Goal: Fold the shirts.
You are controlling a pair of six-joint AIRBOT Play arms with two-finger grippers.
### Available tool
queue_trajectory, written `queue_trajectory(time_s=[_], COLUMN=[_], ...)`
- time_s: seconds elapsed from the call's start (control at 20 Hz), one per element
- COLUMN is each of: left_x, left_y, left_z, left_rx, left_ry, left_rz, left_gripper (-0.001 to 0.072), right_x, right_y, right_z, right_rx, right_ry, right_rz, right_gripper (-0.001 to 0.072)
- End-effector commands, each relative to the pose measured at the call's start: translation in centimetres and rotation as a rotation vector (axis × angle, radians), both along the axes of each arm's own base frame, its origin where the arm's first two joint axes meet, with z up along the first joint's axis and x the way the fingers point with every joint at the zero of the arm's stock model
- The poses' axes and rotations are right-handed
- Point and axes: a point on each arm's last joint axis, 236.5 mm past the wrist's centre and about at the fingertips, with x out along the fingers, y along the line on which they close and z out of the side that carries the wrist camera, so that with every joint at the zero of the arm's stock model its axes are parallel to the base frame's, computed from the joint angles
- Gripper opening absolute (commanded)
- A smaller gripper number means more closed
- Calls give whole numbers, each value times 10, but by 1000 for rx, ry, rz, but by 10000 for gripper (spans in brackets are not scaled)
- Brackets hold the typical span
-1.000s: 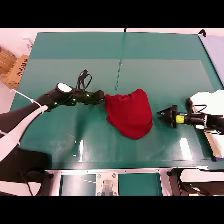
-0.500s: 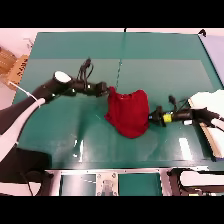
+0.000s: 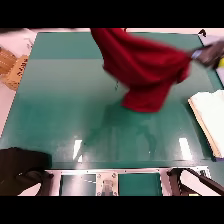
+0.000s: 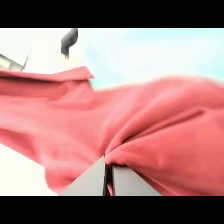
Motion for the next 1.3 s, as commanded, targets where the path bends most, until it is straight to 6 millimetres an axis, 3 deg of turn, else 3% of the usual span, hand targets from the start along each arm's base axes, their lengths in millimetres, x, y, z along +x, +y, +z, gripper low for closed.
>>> queue_trajectory(time_s=[0.0,0.15,0.25,0.4,0.5,0.6,0.7,0.85,1.0,1.05,1.15,1.25], left_x=[-76,-114,-116,-94,-70,-41,-11,26,65,73,90,108], left_y=[55,75,81,77,67,54,40,21,6,4,4,1], left_z=[102,128,122,85,49,1,-65,-188,-317,-354,-410,-434], left_rx=[-13,-18,19,118,185,246,327,467,525,538,564,554], left_ry=[-284,-371,-365,-255,-144,14,225,577,811,863,917,900], left_rz=[116,148,168,166,142,114,77,-3,-19,-13,11,38], left_gripper=[22,22,22,22,22,23,22,22,23,23,22,22], right_x=[-59,-90,-92,-71,-47,-22,5,45,70,75,82,90], right_y=[22,32,33,23,16,21,34,57,74,75,74,65], right_z=[128,179,186,168,138,89,25,-103,-234,-267,-315,-334], right_rx=[-115,-166,-167,-149,-117,-89,-58,-34,-32,-29,-11,-3], right_ry=[-340,-505,-528,-466,-379,-269,-141,79,311,379,484,523], right_rz=[-44,-77,-85,-90,-77,-20,33,61,45,39,29,11], right_gripper=[14,14,14,14,14,14,14,15,15,15,15,15])
